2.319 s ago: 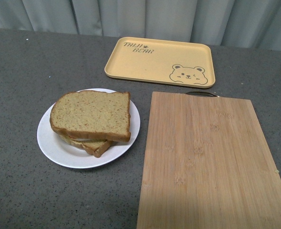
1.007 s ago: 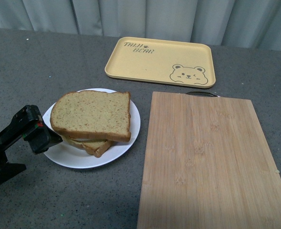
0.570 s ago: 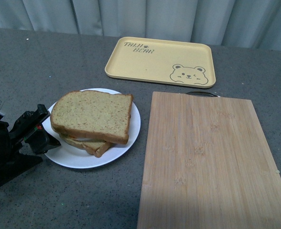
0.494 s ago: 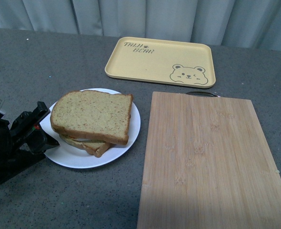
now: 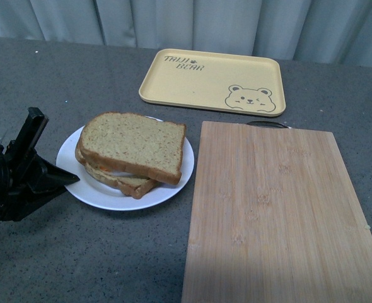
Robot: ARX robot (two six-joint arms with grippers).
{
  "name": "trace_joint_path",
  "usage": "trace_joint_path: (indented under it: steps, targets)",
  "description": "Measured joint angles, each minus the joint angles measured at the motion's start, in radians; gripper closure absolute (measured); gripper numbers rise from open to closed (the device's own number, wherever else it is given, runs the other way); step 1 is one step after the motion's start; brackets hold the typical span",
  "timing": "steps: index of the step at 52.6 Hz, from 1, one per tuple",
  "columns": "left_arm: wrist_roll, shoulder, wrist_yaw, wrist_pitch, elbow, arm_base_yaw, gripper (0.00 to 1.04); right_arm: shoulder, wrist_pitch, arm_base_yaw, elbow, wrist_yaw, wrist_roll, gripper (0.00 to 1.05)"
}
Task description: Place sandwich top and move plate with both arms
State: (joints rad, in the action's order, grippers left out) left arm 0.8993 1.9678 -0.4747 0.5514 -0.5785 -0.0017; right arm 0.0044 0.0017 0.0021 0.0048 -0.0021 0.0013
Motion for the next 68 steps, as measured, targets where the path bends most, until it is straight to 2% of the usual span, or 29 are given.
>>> trace_joint_path:
  steps: [6,21,34,42,56,68]
  targets:
    - [0.092,-0.041,-0.024,0.115,0.047,0.002,1.01,0.0,0.0,0.0,0.0,0.0,0.0,0.09]
    - [0.264,-0.115,-0.026,0.172,0.045,-0.061,1.01,0.0,0.0,0.0,0.0,0.0,0.0,0.09]
    - [0.366,0.025,0.027,0.172,-0.217,-0.196,1.01,0.0,0.0,0.0,0.0,0.0,0.0,0.09]
    - [0.414,0.123,0.045,0.146,-0.383,-0.249,1.01,0.0,0.0,0.0,0.0,0.0,0.0,0.09]
    - [0.456,0.298,0.043,0.106,-0.632,-0.286,1.01,0.0,0.0,0.0,0.0,0.0,0.0,0.09]
    - [0.473,0.425,-0.019,0.142,-0.756,-0.289,1.01,0.0,0.0,0.0,0.0,0.0,0.0,0.09]
